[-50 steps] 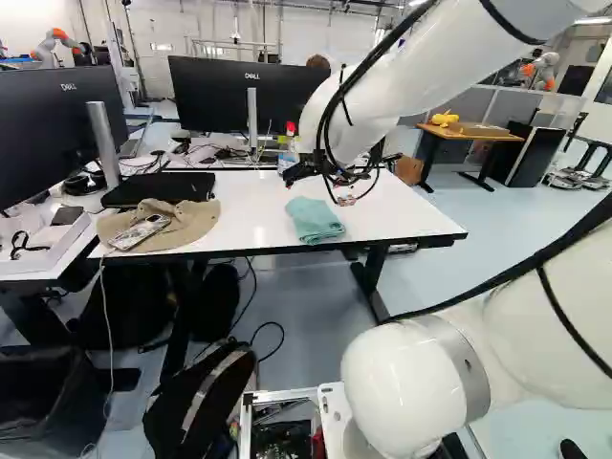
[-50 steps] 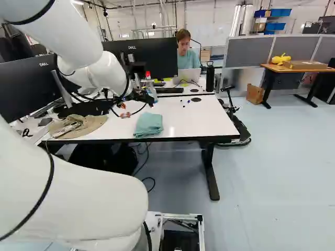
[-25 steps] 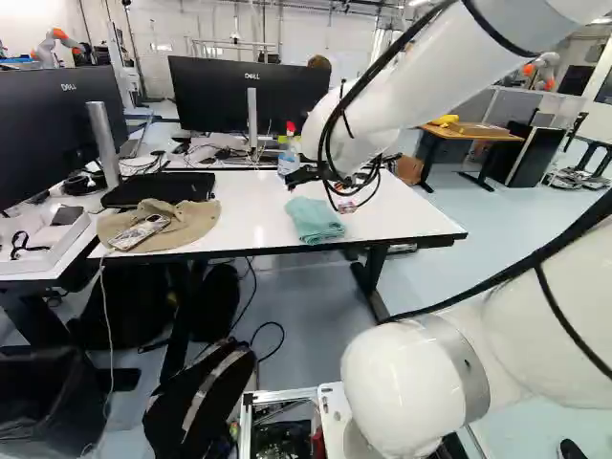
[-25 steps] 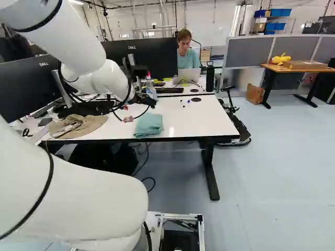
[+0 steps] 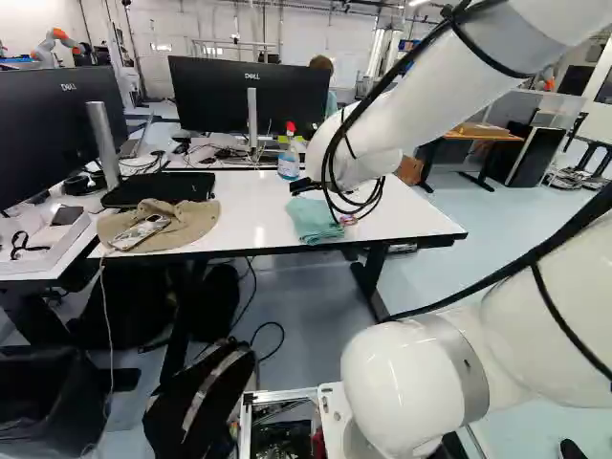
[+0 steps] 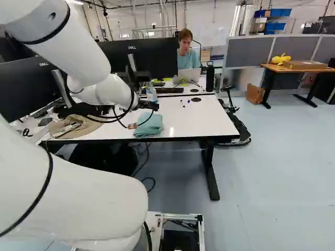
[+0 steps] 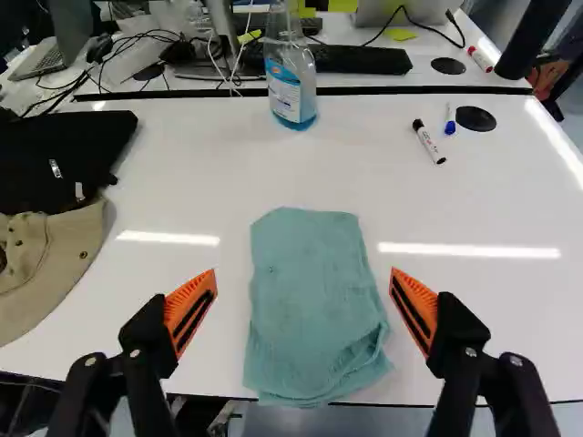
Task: Clean the table with the green towel
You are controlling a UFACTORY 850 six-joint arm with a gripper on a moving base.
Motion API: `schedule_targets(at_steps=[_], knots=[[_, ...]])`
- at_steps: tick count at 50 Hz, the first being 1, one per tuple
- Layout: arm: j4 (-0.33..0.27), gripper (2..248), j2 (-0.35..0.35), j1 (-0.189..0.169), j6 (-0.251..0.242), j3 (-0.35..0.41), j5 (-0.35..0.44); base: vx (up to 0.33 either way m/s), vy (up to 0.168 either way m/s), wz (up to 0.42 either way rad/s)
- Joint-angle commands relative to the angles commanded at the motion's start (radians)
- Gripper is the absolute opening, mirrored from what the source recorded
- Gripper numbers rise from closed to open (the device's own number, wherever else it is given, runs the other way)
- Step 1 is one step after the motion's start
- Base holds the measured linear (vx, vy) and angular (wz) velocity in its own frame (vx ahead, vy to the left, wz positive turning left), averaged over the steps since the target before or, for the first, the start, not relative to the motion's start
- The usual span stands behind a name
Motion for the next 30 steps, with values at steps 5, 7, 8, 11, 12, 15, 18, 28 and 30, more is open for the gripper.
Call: schedule_targets(at_steps=[5,7,8,11,12,15,18,28,30], knots=[[-0.002,247,-0.002,-0.006,0.0,0.021,0.043,0.0,0.0,0.0],[-0.004,247,-0.003,-0.009,0.0,0.031,0.063,0.0,0.0,0.0],[-0.004,247,-0.003,-0.011,0.0,0.035,0.073,0.0,0.0,0.0],[-0.006,247,-0.004,-0.015,0.0,0.05,0.102,0.0,0.0,0.0],[-0.006,247,-0.005,-0.016,0.0,0.055,0.111,0.0,0.0,0.0],[-0.008,247,-0.006,-0.021,0.0,0.069,0.142,0.0,0.0,0.0],[-0.01,247,-0.007,-0.025,0.0,0.085,0.173,0.0,0.0,0.0],[-0.016,247,-0.012,-0.041,0.0,0.135,0.277,0.0,0.0,0.0],[-0.017,247,-0.013,-0.043,0.0,0.145,0.296,0.0,0.0,0.0]])
